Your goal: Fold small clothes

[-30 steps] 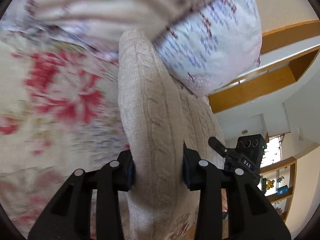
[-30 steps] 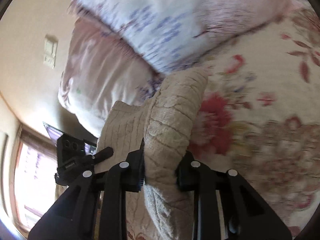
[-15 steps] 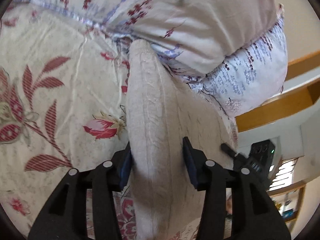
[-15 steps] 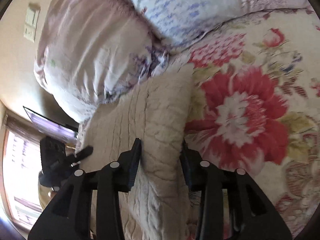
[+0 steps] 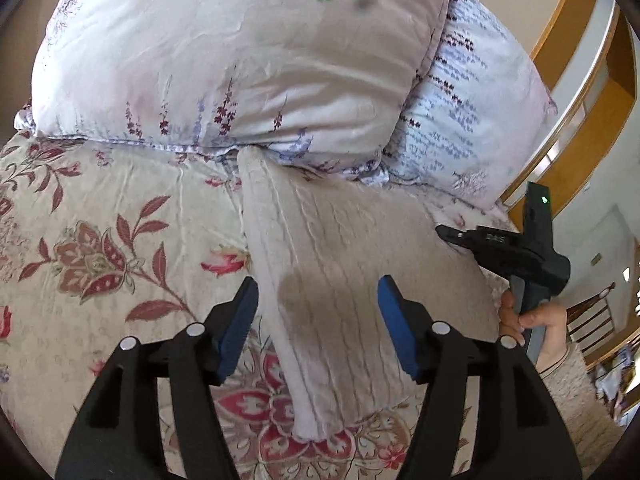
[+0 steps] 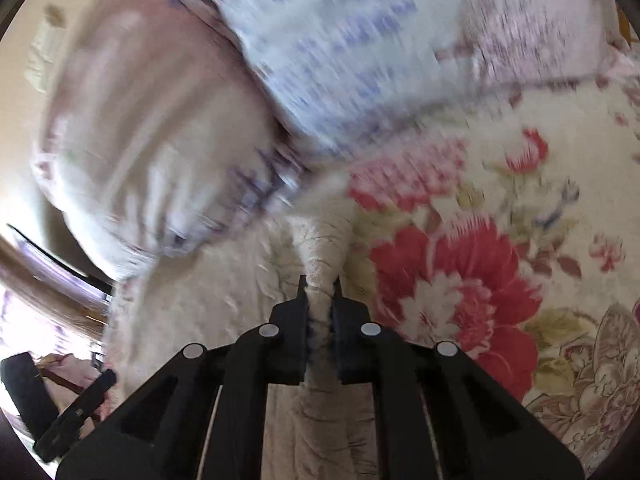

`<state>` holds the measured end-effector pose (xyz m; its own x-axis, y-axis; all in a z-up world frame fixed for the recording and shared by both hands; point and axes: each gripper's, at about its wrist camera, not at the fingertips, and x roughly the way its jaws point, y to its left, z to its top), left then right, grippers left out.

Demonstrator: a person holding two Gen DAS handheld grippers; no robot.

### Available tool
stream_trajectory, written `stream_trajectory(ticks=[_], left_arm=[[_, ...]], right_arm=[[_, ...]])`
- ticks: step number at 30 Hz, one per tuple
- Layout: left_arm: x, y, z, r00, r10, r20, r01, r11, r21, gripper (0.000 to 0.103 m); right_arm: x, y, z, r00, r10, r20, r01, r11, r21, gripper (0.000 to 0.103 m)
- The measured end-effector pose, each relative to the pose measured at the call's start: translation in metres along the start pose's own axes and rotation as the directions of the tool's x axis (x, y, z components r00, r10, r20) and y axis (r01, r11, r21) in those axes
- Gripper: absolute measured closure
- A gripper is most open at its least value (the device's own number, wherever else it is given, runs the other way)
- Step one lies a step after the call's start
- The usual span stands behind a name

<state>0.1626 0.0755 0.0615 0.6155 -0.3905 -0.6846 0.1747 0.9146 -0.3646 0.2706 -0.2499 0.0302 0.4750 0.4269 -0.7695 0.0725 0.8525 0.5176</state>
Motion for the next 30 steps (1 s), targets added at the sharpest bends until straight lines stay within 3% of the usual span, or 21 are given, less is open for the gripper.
stream_trajectory(ticks=[5,10,14,18,21,23,25,28,30], left_arm=[[-0.005,-0.002,-0.025,0.995,0.1,0.004,-0.1,0.995,0.021,0.028],[-0.015,0.004,-0.046,0.992,0.127,0.014,-0.127,0.992,-0.007,0.018],[-0.021,0.008,-0.065,0.983,0.182,0.014,-0.182,0.983,-0.012,0.012],[-0.022,0.006,-0.081,0.978,0.208,0.006,-0.208,0.978,-0.002,0.008],[-0.017,0.002,-0.088,0.98,0.199,-0.016,-0.198,0.98,0.017,0.007],[-0.016,0.0,-0.093,0.978,0.206,-0.026,-0.205,0.978,0.031,0.006],[-0.016,-0.004,-0.098,0.976,0.216,-0.027,-0.215,0.976,0.041,0.002],[-0.014,-0.009,-0.102,0.975,0.218,-0.032,-0.216,0.975,0.051,0.002],[-0.009,-0.012,-0.104,0.974,0.22,-0.048,-0.217,0.974,0.058,0.002]], right_arm=[[-0.026,0.014,-0.008,0.996,-0.074,0.051,0.079,0.993,-0.09,0.08],[-0.068,0.021,-0.043,0.991,0.062,0.118,-0.043,0.987,-0.157,0.064],[-0.078,0.034,-0.071,0.989,0.099,0.112,-0.071,0.97,-0.234,0.062],[-0.054,0.035,-0.088,1.0,0.001,0.025,0.005,0.966,-0.259,0.055],[-0.059,0.042,-0.093,0.997,-0.044,0.057,0.058,0.956,-0.287,0.054],[-0.07,0.047,-0.097,0.996,-0.045,0.083,0.068,0.953,-0.295,0.045],[-0.084,0.049,-0.104,0.988,-0.065,0.142,0.105,0.948,-0.3,0.022],[-0.106,0.051,-0.123,0.963,-0.104,0.25,0.182,0.931,-0.315,0.009],[-0.112,0.051,-0.131,0.956,-0.107,0.275,0.195,0.929,-0.315,0.007]])
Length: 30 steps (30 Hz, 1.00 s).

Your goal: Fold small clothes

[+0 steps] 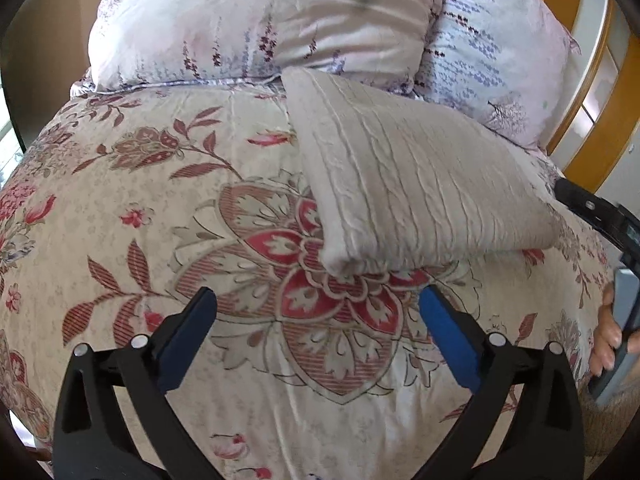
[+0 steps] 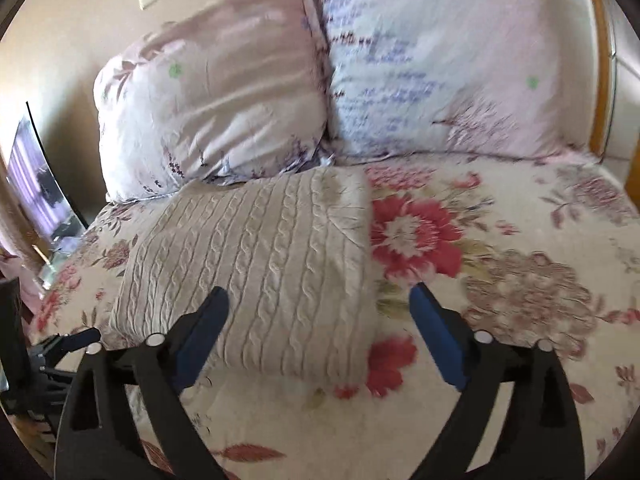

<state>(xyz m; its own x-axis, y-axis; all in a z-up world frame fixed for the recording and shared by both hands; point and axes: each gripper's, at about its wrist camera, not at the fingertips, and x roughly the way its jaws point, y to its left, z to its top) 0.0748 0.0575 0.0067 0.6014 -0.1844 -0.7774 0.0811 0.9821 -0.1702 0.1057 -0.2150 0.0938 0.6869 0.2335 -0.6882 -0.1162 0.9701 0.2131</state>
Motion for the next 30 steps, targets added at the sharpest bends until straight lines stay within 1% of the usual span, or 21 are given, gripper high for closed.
stream_trajectory(ticks=[2,3,5,8,10,12,15,18,20,25,27,30], left_arm=[[0.004,-0.004,0.0,1.0,0.024,-0.017,-0.023,1.0,0.012,0.002],[0.006,-0.007,0.0,0.999,0.041,-0.021,-0.041,0.999,0.021,0.002],[0.008,-0.014,0.0,0.997,0.067,-0.029,-0.065,0.997,0.043,0.002],[0.01,-0.019,-0.001,0.997,0.063,-0.033,-0.061,0.997,0.052,0.002],[0.012,-0.021,0.0,0.996,0.08,-0.041,-0.077,0.995,0.058,0.002],[0.014,-0.024,0.001,0.993,0.104,-0.049,-0.101,0.993,0.067,0.002],[0.016,-0.027,0.002,0.99,0.13,-0.055,-0.125,0.989,0.077,0.002],[0.018,-0.03,0.003,0.986,0.154,-0.063,-0.148,0.985,0.09,0.002],[0.019,-0.03,0.004,0.985,0.161,-0.062,-0.155,0.984,0.086,0.002],[0.021,-0.031,0.004,0.983,0.172,-0.056,-0.168,0.983,0.08,0.002],[0.021,-0.03,0.004,0.984,0.172,-0.048,-0.168,0.983,0.078,0.002],[0.022,-0.03,0.003,0.985,0.17,-0.032,-0.167,0.983,0.081,0.002]], right_arm=[[-0.006,0.002,-0.007,1.0,0.003,0.018,-0.003,1.0,0.003,0.006],[-0.009,0.003,-0.01,1.0,0.001,0.023,-0.001,1.0,0.003,0.002],[-0.012,0.008,-0.017,0.999,-0.014,0.033,0.014,1.0,-0.009,0.001],[-0.01,0.018,-0.025,0.999,-0.038,0.013,0.038,0.998,-0.052,0.001],[-0.007,0.025,-0.031,0.999,-0.048,0.002,0.048,0.996,-0.076,0.001],[-0.003,0.027,-0.033,0.998,-0.054,-0.017,0.052,0.995,-0.081,0.001],[0.007,0.03,-0.039,0.995,-0.064,-0.073,0.058,0.996,-0.072,0.001],[0.019,0.034,-0.045,0.988,-0.098,-0.123,0.089,0.993,-0.078,0.001],[0.025,0.036,-0.048,0.981,-0.125,-0.145,0.113,0.989,-0.093,0.001],[0.034,0.037,-0.054,0.97,-0.155,-0.189,0.138,0.985,-0.1,0.001],[0.041,0.034,-0.056,0.96,-0.168,-0.225,0.151,0.984,-0.091,0.001],[0.04,0.035,-0.057,0.96,-0.173,-0.22,0.155,0.983,-0.098,0.001]])
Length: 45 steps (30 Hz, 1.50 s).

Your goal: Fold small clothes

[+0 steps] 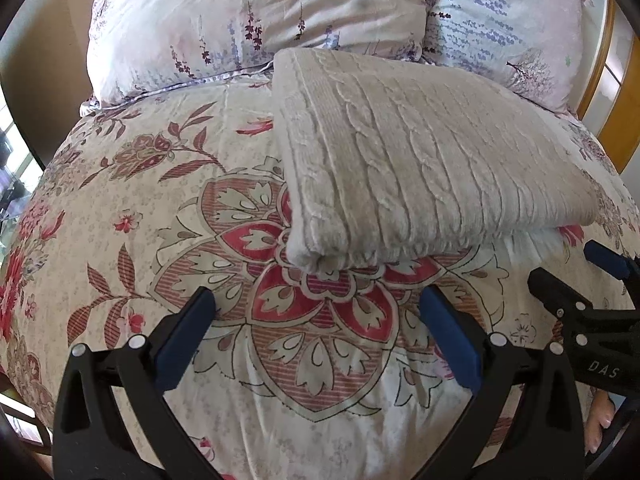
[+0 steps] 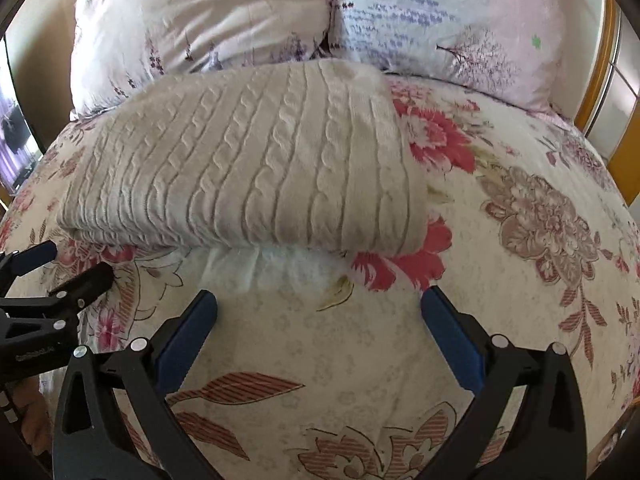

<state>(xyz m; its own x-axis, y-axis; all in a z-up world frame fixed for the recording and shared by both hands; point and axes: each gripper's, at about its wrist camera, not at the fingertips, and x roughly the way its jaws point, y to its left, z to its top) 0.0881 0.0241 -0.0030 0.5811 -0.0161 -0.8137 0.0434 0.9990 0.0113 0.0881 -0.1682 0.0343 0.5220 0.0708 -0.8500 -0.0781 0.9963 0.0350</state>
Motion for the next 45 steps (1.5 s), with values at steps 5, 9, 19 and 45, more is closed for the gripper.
stream_trajectory(ticks=[5,9,19,45], left_arm=[[-0.0012,-0.0004,-0.0017,1.0,0.002,0.021,-0.002,1.0,-0.001,0.002],[-0.0014,-0.0005,-0.0016,1.0,0.002,0.021,-0.002,1.0,-0.001,0.002],[-0.0015,-0.0006,-0.0019,1.0,0.003,0.02,-0.003,1.0,-0.002,0.002],[-0.0012,-0.0006,-0.0018,1.0,0.004,0.02,-0.004,1.0,-0.003,0.002]], right_arm=[[0.0,-0.0004,-0.0008,1.0,0.001,0.001,-0.001,1.0,0.002,0.001],[-0.0001,-0.001,-0.0008,1.0,0.002,0.001,-0.002,1.0,0.001,0.001],[0.0003,-0.0007,-0.0007,1.0,0.002,0.001,-0.002,1.0,0.0,0.001],[0.0002,-0.0011,-0.0005,1.0,0.003,0.002,-0.003,1.0,-0.001,0.001]])
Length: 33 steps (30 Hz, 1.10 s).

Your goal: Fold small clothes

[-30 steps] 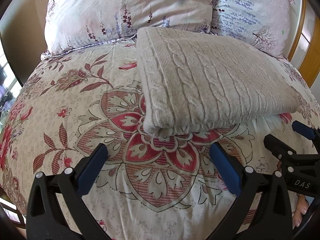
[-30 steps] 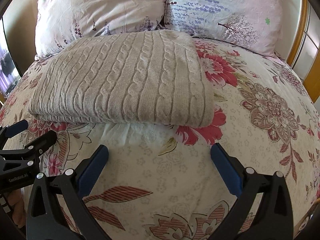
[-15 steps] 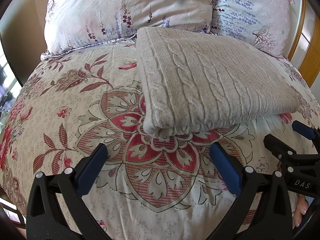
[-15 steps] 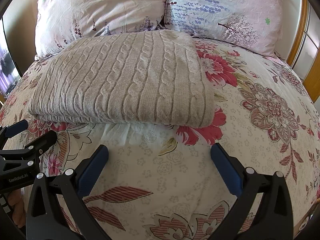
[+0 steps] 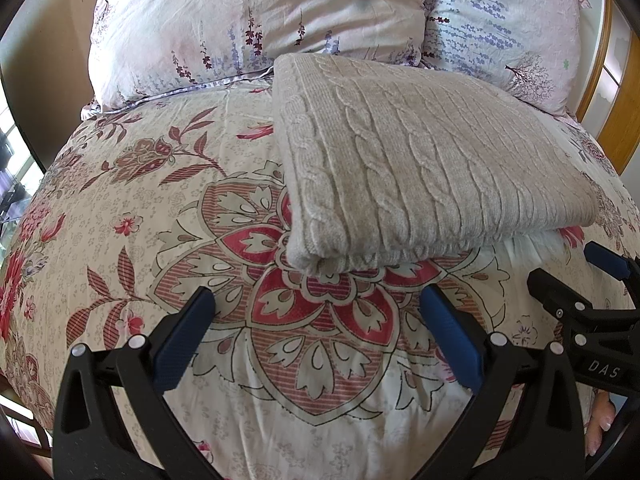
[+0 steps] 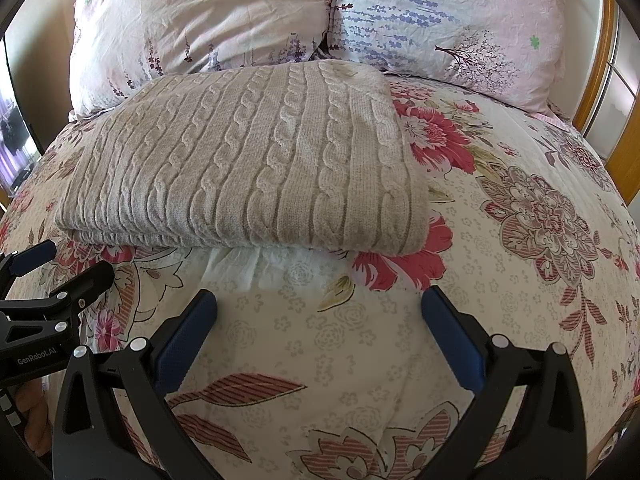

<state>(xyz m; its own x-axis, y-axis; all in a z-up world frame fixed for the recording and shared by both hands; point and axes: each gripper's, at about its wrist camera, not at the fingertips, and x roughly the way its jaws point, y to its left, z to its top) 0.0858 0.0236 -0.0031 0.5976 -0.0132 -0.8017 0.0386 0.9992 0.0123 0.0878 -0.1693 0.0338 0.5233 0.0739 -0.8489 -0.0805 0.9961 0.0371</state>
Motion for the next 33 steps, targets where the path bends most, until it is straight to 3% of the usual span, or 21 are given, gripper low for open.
stream_trajectory(ticks=[33], left_arm=[[0.0019,0.0014,-0.0005,1.0,0.0,-0.001,0.0,1.0,-0.002,0.002]], right_arm=[[0.0001,-0.0006,-0.0002,1.0,0.0,0.001,0.0,1.0,0.001,0.001]])
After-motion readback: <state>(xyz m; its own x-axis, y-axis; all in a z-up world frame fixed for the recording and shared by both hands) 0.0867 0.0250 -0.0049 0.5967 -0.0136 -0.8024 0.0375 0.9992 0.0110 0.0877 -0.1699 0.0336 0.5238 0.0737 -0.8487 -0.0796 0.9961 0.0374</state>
